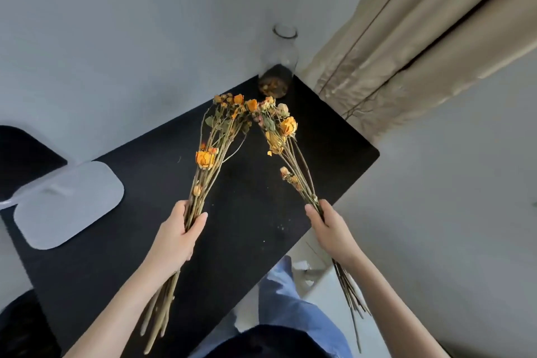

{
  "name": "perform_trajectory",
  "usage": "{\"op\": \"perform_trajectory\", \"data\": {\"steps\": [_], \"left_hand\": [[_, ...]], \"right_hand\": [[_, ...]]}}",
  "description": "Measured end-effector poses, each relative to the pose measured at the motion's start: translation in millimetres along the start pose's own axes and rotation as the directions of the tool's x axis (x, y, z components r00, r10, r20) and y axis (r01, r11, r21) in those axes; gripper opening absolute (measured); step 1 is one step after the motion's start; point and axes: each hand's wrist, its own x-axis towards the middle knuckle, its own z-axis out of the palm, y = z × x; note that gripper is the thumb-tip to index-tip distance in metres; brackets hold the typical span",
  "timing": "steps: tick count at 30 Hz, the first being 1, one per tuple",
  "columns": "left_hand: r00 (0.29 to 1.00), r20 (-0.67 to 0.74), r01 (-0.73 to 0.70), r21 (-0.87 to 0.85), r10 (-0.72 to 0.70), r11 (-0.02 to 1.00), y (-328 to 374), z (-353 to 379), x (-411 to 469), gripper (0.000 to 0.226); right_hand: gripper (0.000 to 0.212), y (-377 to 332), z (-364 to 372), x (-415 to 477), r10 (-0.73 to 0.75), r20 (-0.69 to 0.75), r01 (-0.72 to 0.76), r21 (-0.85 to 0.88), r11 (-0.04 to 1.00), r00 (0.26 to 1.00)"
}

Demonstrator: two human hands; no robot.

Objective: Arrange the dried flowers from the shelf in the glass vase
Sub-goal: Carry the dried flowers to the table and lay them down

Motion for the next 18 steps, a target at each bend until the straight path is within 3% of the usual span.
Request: {"op": "perform_trajectory", "data": {"steps": [5,9,14,18], "left_hand": [[0.994,-0.105,0.033,-0.071,-0.04,0.997,33.6,33.3,46.3,0.018],[0.972,-0.168,0.129,-0.207,-0.165,0.97,58.5,77.5,79.2,0.017],[0.907,-0.25,0.212,-0.423,-0.339,0.881,90.7,138.3,117.2,0.019],[0.857,-0.321,0.189,-0.534,-0.404,0.824,115.1,174.8,147.7,0.019]], "right_hand": [[0.023,-14.0,-28.8,76.8,-0.035,0.11,0.038,-0.03,0.999,0.993],[0.022,-20.5,-56.7,133.4,-0.084,0.23,0.096,-0.044,0.994,0.97],[0.013,-24.7,-74.0,185.7,-0.119,0.381,0.15,-0.054,0.987,0.917],[0.016,-26.2,-69.2,217.7,-0.147,0.425,0.207,-0.099,0.973,0.893]]}}
